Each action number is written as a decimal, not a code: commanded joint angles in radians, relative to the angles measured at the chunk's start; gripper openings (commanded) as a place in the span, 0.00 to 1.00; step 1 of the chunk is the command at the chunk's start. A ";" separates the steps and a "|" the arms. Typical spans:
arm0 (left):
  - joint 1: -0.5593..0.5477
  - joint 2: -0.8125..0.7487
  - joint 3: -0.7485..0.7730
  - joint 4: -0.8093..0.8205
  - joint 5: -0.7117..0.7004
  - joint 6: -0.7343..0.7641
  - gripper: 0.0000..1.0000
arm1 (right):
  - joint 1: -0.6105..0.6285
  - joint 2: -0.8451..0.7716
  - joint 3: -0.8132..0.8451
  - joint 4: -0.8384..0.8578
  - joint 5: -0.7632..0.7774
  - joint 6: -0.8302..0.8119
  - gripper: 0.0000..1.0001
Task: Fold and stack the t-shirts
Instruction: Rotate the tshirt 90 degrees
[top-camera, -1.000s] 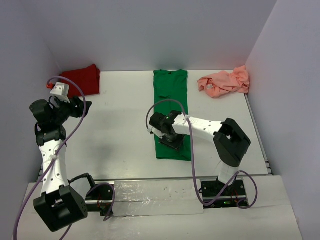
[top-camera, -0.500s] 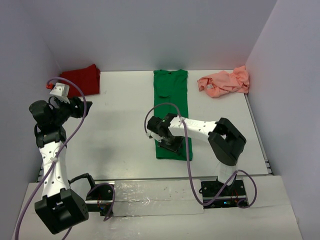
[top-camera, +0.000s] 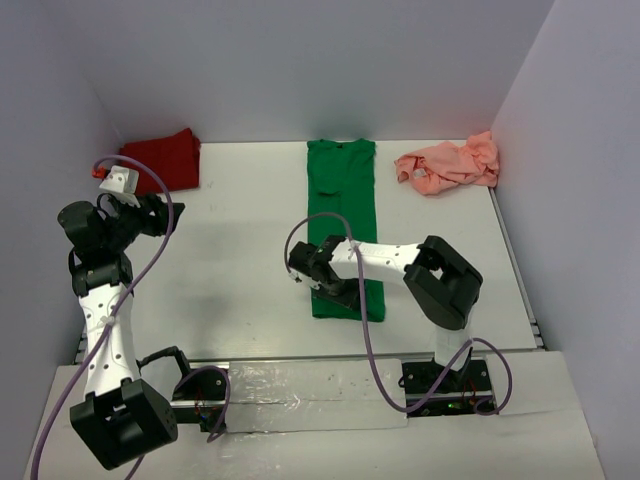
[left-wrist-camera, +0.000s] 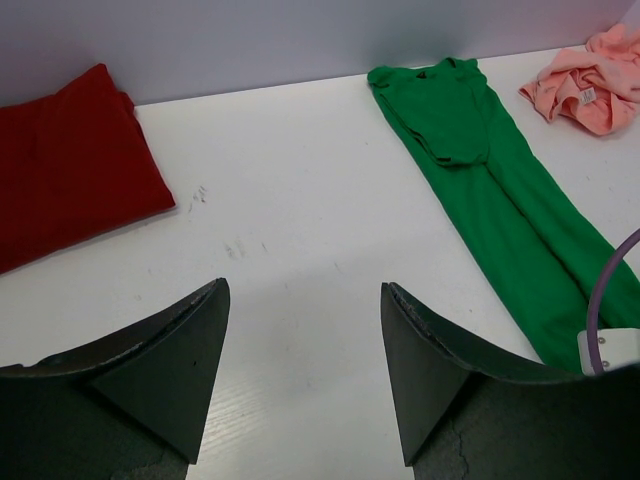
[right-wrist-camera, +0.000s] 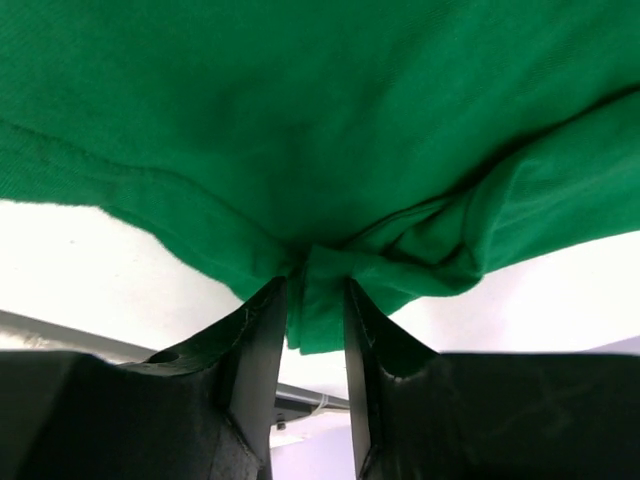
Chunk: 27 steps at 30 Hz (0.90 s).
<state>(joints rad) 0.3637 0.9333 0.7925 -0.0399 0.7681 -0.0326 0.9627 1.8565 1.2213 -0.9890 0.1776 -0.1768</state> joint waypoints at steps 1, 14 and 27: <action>0.007 -0.016 0.001 0.046 0.025 0.008 0.71 | 0.010 0.007 -0.008 0.039 0.062 0.005 0.36; 0.009 -0.016 -0.004 0.048 0.043 0.013 0.71 | 0.024 0.004 -0.026 0.076 0.105 0.005 0.00; 0.011 -0.016 -0.013 0.055 0.057 0.013 0.71 | 0.056 -0.085 0.003 0.101 0.094 -0.007 0.00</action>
<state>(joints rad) 0.3641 0.9321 0.7784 -0.0391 0.7933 -0.0288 1.0039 1.8416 1.1984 -0.9180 0.2615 -0.1776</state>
